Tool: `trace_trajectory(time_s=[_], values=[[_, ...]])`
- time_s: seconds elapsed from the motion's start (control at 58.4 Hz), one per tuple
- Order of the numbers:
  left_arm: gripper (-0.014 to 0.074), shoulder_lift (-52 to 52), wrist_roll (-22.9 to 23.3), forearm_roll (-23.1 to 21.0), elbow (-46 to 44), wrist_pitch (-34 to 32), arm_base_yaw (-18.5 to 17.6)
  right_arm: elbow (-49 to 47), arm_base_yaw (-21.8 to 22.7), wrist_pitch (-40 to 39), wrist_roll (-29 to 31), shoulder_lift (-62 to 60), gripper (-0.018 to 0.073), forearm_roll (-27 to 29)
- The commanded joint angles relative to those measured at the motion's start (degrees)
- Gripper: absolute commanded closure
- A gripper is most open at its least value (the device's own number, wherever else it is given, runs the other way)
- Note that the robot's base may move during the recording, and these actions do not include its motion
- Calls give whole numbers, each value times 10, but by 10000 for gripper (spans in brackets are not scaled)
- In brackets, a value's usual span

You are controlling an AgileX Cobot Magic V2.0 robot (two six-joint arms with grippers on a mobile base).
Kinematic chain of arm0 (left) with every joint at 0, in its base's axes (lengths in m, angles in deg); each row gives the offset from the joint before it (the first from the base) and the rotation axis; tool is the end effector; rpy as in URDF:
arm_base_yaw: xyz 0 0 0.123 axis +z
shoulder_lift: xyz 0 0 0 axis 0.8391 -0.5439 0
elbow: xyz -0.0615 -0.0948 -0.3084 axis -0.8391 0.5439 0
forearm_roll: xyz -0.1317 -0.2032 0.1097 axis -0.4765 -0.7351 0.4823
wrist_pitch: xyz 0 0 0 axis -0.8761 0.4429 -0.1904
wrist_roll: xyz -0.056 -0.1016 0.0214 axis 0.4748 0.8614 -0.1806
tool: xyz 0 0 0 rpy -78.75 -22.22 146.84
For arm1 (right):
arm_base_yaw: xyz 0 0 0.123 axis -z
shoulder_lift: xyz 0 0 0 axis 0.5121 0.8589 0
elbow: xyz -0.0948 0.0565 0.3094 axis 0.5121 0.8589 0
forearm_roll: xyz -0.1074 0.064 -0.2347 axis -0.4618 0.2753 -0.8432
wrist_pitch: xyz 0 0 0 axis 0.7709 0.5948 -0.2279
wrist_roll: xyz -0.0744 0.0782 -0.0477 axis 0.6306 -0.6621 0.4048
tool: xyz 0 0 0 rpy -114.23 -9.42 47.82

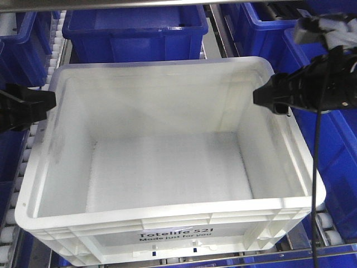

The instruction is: Move bin from left to right shelf

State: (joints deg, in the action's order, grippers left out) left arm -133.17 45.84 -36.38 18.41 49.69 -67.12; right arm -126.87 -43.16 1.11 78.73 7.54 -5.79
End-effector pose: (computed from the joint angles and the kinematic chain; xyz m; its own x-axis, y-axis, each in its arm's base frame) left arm 0.2107 -0.0623 0.3790 -0.5336 -0.0841 -0.8415 0.2575 0.9316 -0.2564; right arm 0.2763 0.0843 0.3786 -0.6171 -0.0960 -0.7810 -0.3371 0.9291 0.1521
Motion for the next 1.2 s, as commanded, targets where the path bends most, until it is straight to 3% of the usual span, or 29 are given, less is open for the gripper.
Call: trace_trajectory(time_s=[0.0, 0.12, 0.291, 0.513, 0.839, 0.975, 1.181], values=[[261, 28, -19, -14, -19, -34, -3, 4, -2, -74, 11, -47, 68, 8], [261, 57, -30, -16, 3, -47, -3, 73, -2, -134, 11, -89, 84, 7], [261, 129, -30, -17, 112, -107, -3, 180, -2, -236, 21, -163, 90, 12], [262, 281, -33, -18, 236, -179, -3, 290, -2, -325, 85, -296, 90, 11], [262, 492, -75, -4, 288, -99, -3, 404, -2, -313, 107, -534, 90, 10], [262, 524, -75, -2, 288, -95, -3, 443, -2, -270, 112, -610, 90, 10], [262, 524, -71, 5, 306, -131, -3, 451, -2, -282, 116, -630, 90, 6]])
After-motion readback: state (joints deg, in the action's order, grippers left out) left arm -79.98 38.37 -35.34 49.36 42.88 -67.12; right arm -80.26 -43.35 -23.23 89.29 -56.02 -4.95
